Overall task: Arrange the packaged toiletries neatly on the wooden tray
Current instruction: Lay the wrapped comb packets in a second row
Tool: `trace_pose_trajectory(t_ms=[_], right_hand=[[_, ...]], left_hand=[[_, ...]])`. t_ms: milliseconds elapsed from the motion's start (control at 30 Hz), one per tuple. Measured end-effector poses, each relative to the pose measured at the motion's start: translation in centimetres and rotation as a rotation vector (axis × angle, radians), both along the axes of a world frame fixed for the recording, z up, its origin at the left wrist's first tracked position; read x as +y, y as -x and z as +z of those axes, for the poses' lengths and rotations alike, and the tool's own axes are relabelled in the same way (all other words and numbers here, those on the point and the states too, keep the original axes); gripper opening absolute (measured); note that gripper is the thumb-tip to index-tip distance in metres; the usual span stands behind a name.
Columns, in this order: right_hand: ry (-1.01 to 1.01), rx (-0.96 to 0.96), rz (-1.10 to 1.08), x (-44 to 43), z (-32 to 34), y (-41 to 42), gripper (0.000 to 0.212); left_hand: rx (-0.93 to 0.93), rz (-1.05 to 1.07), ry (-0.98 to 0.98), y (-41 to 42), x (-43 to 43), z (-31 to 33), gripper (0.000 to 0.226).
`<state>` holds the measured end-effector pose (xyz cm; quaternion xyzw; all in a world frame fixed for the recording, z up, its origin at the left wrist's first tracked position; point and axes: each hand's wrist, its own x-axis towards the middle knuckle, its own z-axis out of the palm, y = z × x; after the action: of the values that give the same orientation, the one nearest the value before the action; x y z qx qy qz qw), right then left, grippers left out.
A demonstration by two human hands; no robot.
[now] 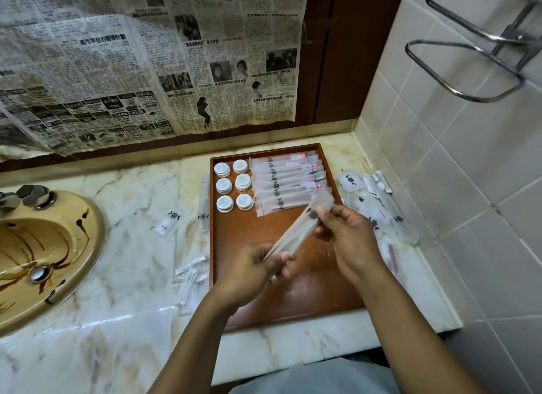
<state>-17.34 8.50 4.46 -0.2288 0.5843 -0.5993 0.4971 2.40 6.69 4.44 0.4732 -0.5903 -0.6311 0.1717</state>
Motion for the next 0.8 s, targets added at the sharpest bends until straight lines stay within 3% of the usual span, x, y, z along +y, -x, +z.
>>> trace_pose_trajectory(t_ms=[200,333,567,667,800], right_hand=[[-0.004,-0.217,-0.292,0.3,0.3,2.7,0.005],[0.007,-0.187,-0.341,0.9,0.1,3.0,0.013],[-0.008,-0.333,-0.251,1.6,0.0,1.9,0.008],[0.022,-0.246,-0.33,1.6,0.0,2.3,0.009],[0.006,0.176,-0.138,0.9,-0.1,3.8,0.013]], left_hand=[[0.026,0.056,-0.035,0.2,1.0,-0.1,0.025],[0.083,0.047,-0.09,0.9,1.4,0.0,0.028],[0.112,0.028,-0.115,1.3,1.7,-0.3,0.027],[0.067,0.045,-0.082,1.3,1.8,-0.4,0.033],[-0.007,0.209,0.054,1.2,1.0,0.0,0.031]])
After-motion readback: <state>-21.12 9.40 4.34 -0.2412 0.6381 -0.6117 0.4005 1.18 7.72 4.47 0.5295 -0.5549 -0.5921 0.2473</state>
